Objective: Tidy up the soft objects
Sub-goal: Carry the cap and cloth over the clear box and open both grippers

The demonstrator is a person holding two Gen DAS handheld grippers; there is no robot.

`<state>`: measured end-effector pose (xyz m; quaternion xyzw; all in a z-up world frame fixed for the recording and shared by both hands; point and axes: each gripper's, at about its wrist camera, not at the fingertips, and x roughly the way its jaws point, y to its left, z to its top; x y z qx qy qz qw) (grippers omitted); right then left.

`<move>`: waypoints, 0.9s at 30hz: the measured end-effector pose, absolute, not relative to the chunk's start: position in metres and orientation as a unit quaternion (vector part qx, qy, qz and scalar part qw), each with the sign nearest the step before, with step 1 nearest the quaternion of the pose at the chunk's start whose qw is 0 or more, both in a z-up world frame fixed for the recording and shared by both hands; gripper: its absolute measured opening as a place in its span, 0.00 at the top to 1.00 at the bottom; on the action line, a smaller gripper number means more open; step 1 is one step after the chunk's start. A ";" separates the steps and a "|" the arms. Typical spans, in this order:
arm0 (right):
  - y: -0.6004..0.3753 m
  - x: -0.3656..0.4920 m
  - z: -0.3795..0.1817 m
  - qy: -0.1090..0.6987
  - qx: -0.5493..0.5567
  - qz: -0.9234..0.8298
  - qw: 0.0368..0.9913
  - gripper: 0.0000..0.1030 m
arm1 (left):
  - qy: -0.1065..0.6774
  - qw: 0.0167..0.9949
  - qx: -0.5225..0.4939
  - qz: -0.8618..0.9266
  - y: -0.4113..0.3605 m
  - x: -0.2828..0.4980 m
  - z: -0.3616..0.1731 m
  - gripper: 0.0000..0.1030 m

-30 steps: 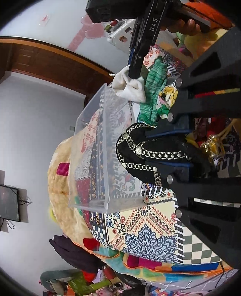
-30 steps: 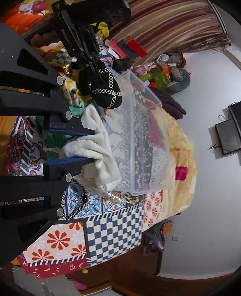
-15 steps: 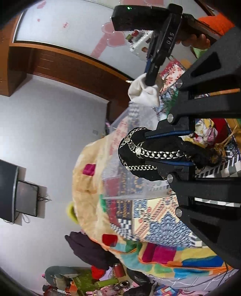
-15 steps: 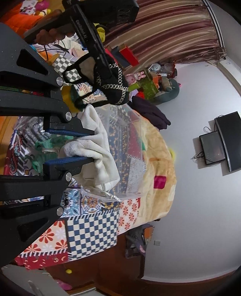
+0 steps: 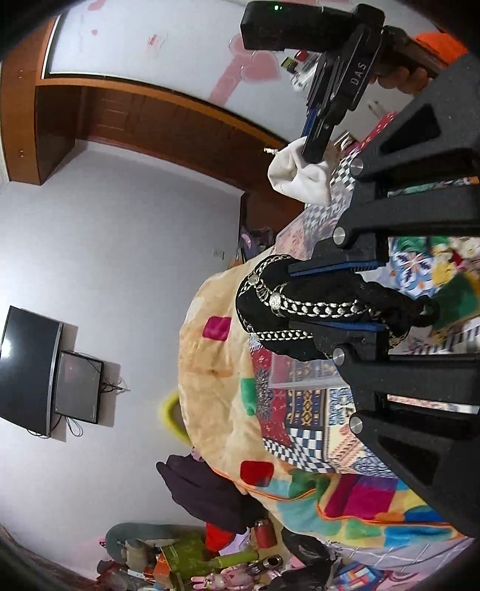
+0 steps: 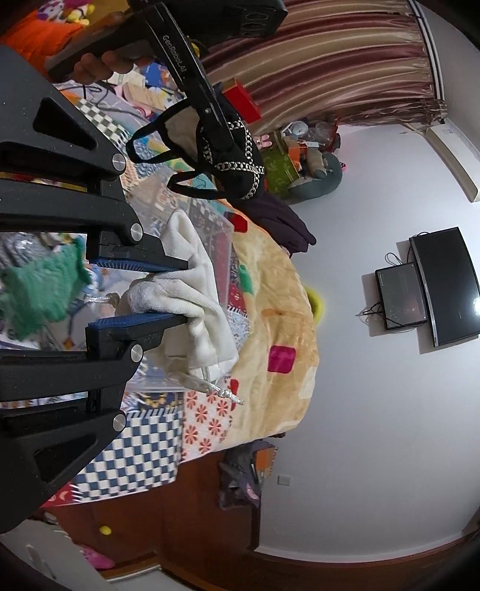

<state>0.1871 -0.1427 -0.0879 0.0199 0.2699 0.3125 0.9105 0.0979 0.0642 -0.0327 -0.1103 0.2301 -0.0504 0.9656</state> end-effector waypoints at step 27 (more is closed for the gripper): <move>-0.082 0.255 -0.148 0.397 -0.070 0.296 0.866 0.78 | 0.367 0.930 -0.025 -0.026 0.037 0.196 -0.108 0.69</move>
